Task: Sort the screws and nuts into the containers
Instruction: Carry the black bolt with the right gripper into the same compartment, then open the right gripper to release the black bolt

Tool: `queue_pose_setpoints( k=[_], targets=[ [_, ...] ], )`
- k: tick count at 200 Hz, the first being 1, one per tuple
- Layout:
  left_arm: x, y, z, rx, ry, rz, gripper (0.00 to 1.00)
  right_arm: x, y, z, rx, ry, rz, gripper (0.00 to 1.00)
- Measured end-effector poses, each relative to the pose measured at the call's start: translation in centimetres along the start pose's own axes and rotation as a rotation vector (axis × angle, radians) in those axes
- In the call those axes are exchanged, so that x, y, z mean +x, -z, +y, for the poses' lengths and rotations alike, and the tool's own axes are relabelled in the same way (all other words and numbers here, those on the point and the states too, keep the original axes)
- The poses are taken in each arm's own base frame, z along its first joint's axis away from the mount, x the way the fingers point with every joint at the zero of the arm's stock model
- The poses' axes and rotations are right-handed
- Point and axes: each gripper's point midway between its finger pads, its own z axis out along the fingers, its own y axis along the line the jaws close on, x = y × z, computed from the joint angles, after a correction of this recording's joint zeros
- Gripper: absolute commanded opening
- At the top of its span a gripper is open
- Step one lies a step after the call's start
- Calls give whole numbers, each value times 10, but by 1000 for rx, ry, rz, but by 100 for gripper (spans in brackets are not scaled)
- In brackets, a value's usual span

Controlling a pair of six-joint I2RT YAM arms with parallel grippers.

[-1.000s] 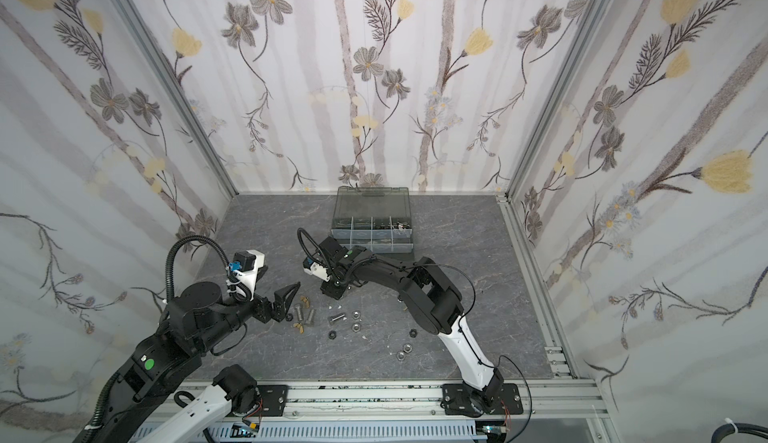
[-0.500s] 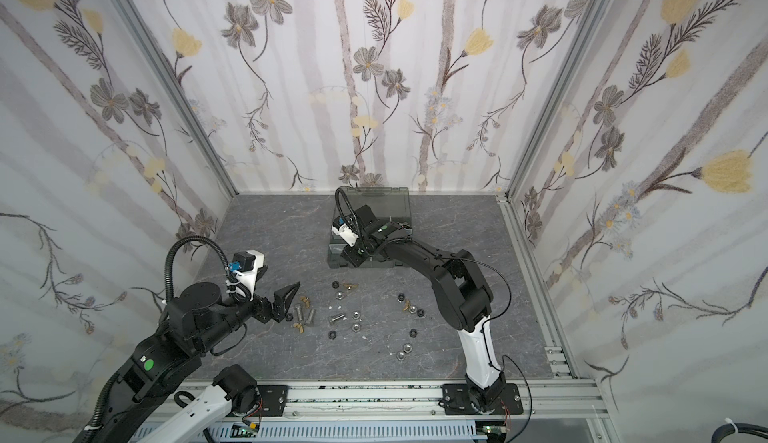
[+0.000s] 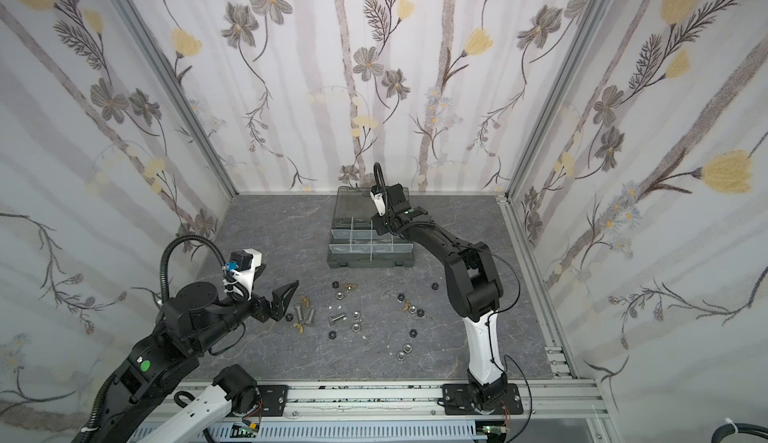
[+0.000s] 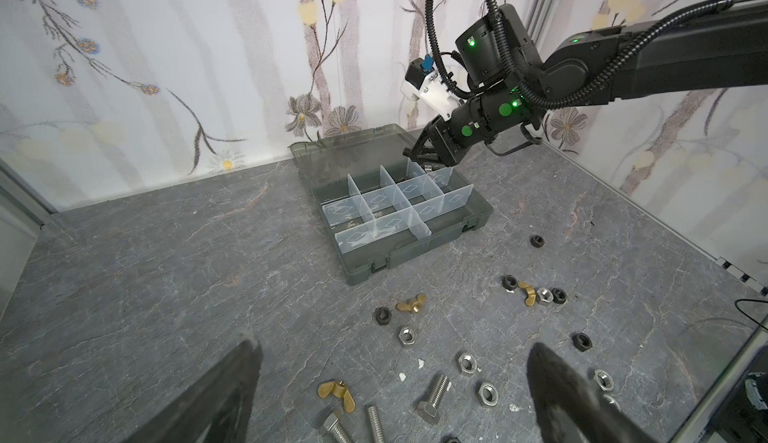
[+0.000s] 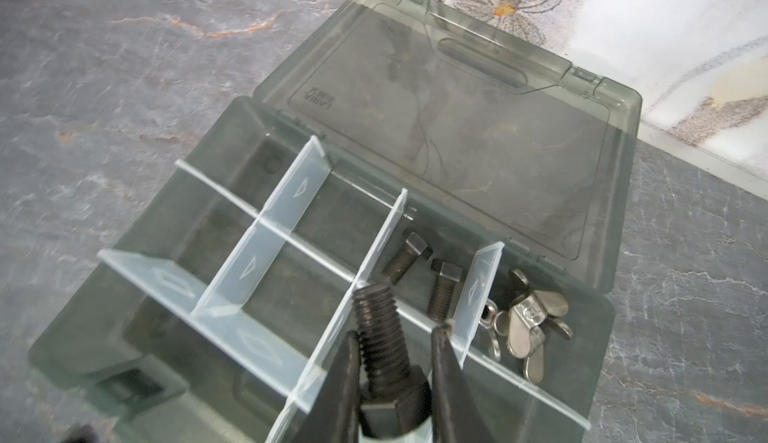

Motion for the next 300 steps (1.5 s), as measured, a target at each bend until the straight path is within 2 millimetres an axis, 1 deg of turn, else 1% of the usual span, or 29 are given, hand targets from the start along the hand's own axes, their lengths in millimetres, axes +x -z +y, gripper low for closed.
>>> queue_pose_setpoints(
  k=[12, 20, 35, 58, 77, 104, 121, 137, 174, 214, 248, 256, 272, 281, 300],
  targets=[
    [0, -1, 0, 0, -6, 3, 100, -5, -10, -7, 20, -19, -6, 4],
    [0, -1, 0, 0, -6, 3, 100, -12, -17, -10, 36, -26, -22, 4],
    [0, -1, 0, -3, -7, 3, 100, -13, -30, -17, 59, -42, -21, 4],
    [0, 0, 1, -7, -8, 1, 100, 0, -47, -20, 66, -51, 10, 5],
    [0, 0, 2, -11, -8, 0, 100, 11, -53, -20, 66, -50, 39, 5],
    [0, -1, 2, -14, -8, 2, 100, 16, -56, -19, 66, -49, 49, 6],
    [1, -2, 2, -15, -9, 7, 100, 25, -58, -19, 67, -50, 70, 8],
    [1, -3, 2, -15, -9, 11, 100, 27, -59, -19, 67, -49, 76, 9],
    [2, -4, 3, -19, -9, 15, 100, 34, -62, -19, 66, -49, 88, 18],
    [2, -4, 4, -24, -10, 15, 100, 33, -61, -19, 66, -49, 86, 24],
    [2, -5, 5, -32, -9, 16, 100, 28, -52, -19, 66, -49, 80, 30],
    [2, -5, 5, -32, -9, 16, 100, 27, -50, -19, 66, -49, 76, 33],
    [2, -4, 6, -35, -9, 14, 100, 25, -48, -18, 65, -49, 72, 34],
    [1, -4, 6, -39, -9, 12, 100, 24, -47, -18, 60, -49, 71, 36],
    [1, -4, 7, -42, -9, 11, 100, 23, -44, -18, 59, -50, 72, 36]
  ],
)
